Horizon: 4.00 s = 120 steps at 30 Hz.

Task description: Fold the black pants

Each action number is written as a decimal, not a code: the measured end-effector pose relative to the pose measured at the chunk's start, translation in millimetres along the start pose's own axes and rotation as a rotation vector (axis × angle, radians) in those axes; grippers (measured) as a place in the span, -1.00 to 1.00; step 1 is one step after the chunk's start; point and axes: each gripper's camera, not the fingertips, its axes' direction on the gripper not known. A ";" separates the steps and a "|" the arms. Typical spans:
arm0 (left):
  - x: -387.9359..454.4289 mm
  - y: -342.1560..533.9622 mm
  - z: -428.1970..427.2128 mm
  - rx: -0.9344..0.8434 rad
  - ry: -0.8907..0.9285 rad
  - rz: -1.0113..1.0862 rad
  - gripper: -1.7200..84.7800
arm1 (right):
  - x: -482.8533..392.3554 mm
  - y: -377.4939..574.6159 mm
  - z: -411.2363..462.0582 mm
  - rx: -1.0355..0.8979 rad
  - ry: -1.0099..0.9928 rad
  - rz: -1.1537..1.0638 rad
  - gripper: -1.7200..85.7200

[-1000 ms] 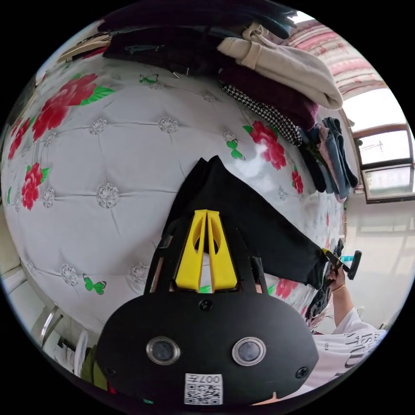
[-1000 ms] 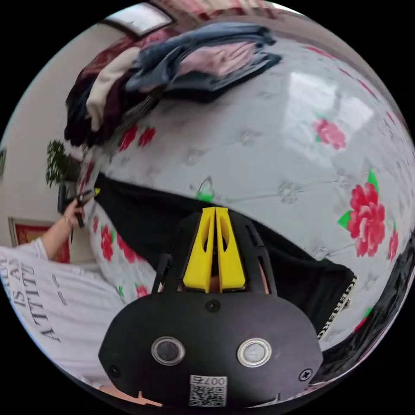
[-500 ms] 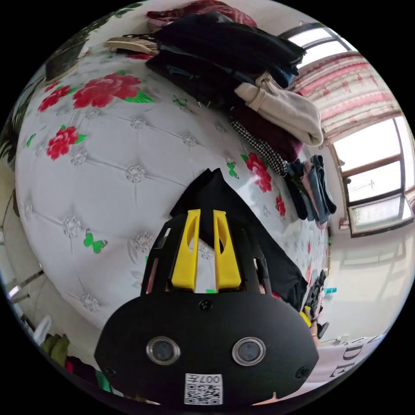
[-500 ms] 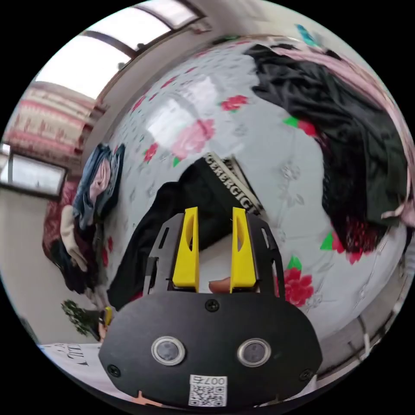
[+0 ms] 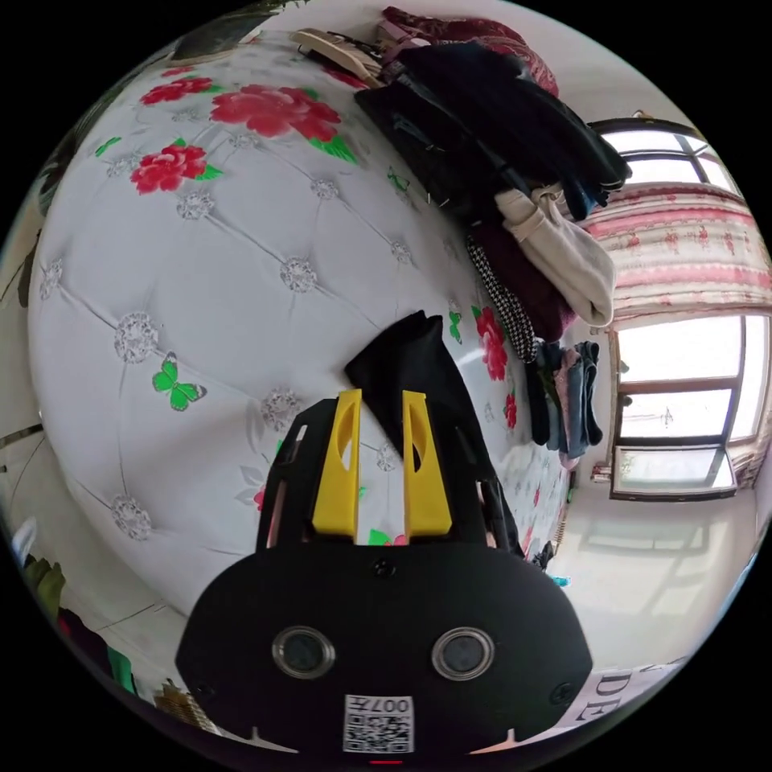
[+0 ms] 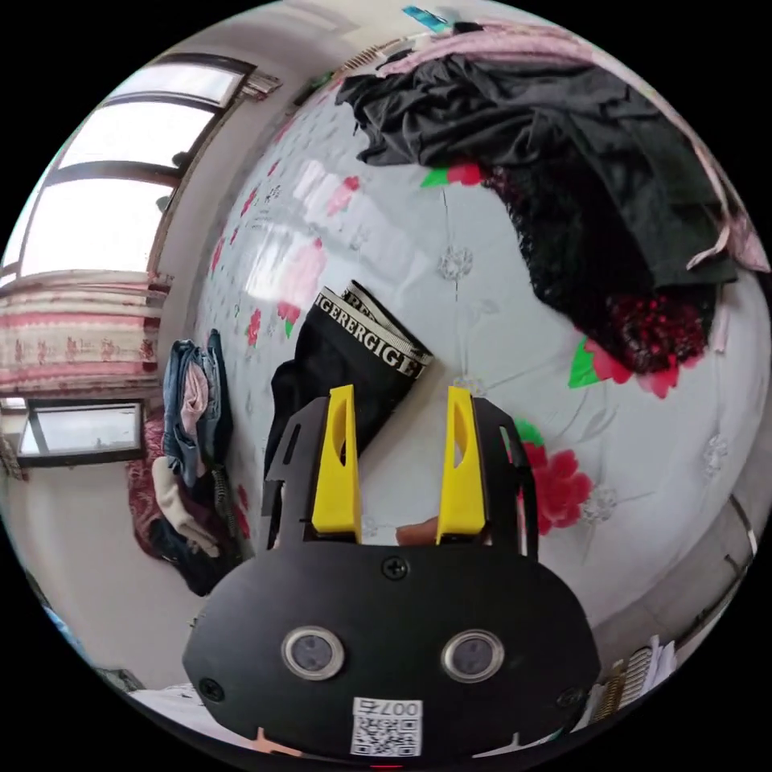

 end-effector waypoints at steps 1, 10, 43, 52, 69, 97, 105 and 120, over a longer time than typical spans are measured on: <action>-2.5 -2.3 5.3 -0.006 0.014 -0.013 -0.79 | -3.1 -1.3 1.8 0.006 0.041 0.017 -0.76; -12.5 -22.4 33.7 -0.060 -0.097 0.074 -0.97 | -33.0 -50.4 -32.4 0.080 0.147 -0.246 -0.89; 134.9 94.4 88.1 -0.203 0.526 0.688 -0.92 | -78.7 55.2 -21.3 -0.123 0.023 -0.579 -0.97; 246.0 311.9 264.1 -0.666 0.420 1.073 -0.83 | -59.0 48.7 -23.0 -0.123 -0.024 -0.509 -0.93; 149.8 239.6 248.6 -0.462 0.077 0.949 -0.84 | 27.8 -49.4 -17.7 0.088 0.040 -0.032 -0.78; 61.6 137.2 278.5 -0.476 0.218 0.546 -0.76 | -199.6 179.5 98.5 -0.611 -0.227 -1.135 -0.81; 86.9 120.1 335.2 -0.656 0.321 0.625 -0.65 | -134.1 75.4 106.2 -0.509 -0.002 -0.763 -0.76; 150.3 92.2 337.0 -0.672 0.386 0.731 -0.84 | -233.8 67.8 105.0 -0.608 -0.146 -0.906 -0.91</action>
